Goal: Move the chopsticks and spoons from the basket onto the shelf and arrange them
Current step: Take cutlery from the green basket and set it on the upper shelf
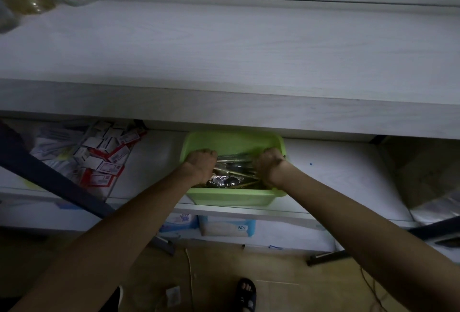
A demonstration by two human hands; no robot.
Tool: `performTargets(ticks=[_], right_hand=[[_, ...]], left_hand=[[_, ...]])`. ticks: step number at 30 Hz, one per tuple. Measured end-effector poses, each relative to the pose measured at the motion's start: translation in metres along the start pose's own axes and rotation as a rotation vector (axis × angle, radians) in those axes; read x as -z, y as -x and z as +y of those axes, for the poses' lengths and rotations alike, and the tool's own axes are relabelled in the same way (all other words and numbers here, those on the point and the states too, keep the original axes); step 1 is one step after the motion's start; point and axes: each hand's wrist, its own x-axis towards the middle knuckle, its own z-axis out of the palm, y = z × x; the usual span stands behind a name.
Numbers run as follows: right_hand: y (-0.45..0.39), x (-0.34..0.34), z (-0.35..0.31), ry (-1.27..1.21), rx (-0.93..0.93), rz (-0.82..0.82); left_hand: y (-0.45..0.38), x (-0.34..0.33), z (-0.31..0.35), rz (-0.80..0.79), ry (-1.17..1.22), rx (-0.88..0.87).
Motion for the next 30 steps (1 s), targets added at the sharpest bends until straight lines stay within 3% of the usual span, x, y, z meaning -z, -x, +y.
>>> performTargets(ticks=[4, 10, 21, 30], right_hand=[[0.001, 0.009, 0.01, -0.153, -0.022, 0.091], [-0.008, -0.006, 0.002, -0.911, 0.061, 0.093], [-0.035, -0.038, -0.019, -0.426, 0.123, 0.13], [-0.045, -0.046, -0.019, -0.48, 0.074, 0.132]], left_hand=[[-0.003, 0.003, 0.0, -0.006, -0.024, 0.018], [-0.005, 0.01, -0.003, 0.001, 0.024, -0.019], [-0.011, -0.002, -0.004, 0.002, 0.1, -0.035], [-0.019, 0.001, 0.0, -0.046, 0.056, -0.044]])
